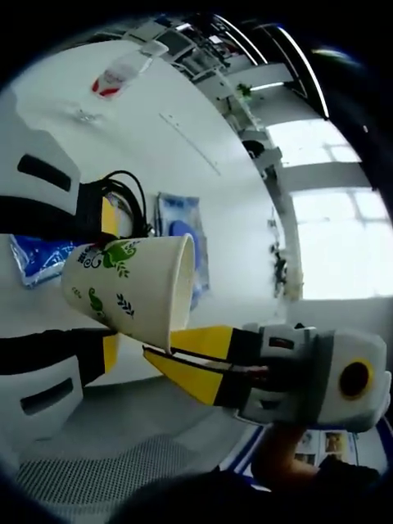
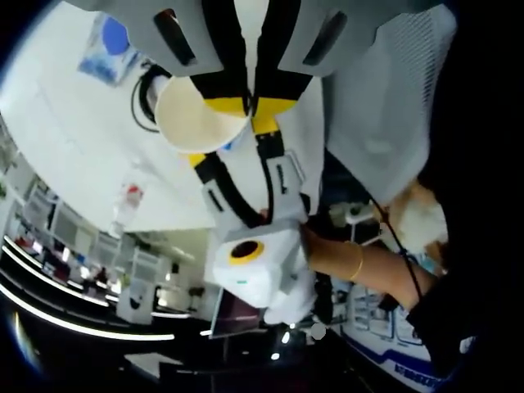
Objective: Arrange the tabletop items into an orderly group along one side of the table until the central work area is clear of visible clutter.
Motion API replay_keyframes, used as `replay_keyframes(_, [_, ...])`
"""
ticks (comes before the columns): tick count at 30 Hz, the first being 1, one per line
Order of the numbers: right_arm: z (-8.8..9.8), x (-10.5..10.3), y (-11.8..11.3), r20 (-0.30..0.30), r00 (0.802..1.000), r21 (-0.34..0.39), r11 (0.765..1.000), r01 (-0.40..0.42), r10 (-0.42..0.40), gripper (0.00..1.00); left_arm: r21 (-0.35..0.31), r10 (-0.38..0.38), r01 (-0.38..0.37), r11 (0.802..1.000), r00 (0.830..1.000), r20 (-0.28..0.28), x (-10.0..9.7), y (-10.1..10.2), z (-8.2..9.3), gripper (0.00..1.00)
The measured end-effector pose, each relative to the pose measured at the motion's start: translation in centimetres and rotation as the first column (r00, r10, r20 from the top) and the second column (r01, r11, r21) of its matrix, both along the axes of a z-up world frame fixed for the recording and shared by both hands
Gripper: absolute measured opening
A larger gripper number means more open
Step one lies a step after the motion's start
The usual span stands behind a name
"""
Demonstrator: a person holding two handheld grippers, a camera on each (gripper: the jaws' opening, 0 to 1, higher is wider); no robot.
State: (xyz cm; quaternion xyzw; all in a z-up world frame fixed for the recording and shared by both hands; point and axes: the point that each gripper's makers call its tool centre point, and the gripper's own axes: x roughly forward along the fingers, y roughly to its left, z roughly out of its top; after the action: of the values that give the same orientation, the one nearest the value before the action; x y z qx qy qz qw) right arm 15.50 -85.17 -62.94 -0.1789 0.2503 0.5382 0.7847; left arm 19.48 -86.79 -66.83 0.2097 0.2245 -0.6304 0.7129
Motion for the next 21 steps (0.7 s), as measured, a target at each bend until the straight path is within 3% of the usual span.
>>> replay_keyframes(11, [0.5, 0.3, -0.1, -0.008, 1.0, 0.036, 0.999, 0.031, -0.031, 0.0, -0.042, 0.029, -0.029, 0.999, 1.0, 0.008, 0.1, -0.1, 0.2, 0.38])
replay_keyframes(13, [0.8, 0.5, 0.1, -0.034, 0.998, 0.068, 0.996, 0.063, -0.061, 0.04, -0.065, 0.046, -0.046, 0.997, 0.999, 0.0, 0.3, -0.1, 0.4, 0.38])
replay_keyframes(17, [1.3, 1.1, 0.0, -0.026, 0.995, 0.094, 0.991, 0.097, -0.095, 0.09, -0.091, 0.068, -0.068, 0.993, 0.998, -0.009, 0.6, 0.0, 0.8, 0.38])
replay_keyframes(21, [1.9, 1.9, -0.2, -0.019, 0.988, 0.139, 0.979, 0.151, -0.15, 0.2, -0.108, 0.085, -0.087, 0.99, 0.996, -0.017, 0.8, 0.1, 0.9, 0.38])
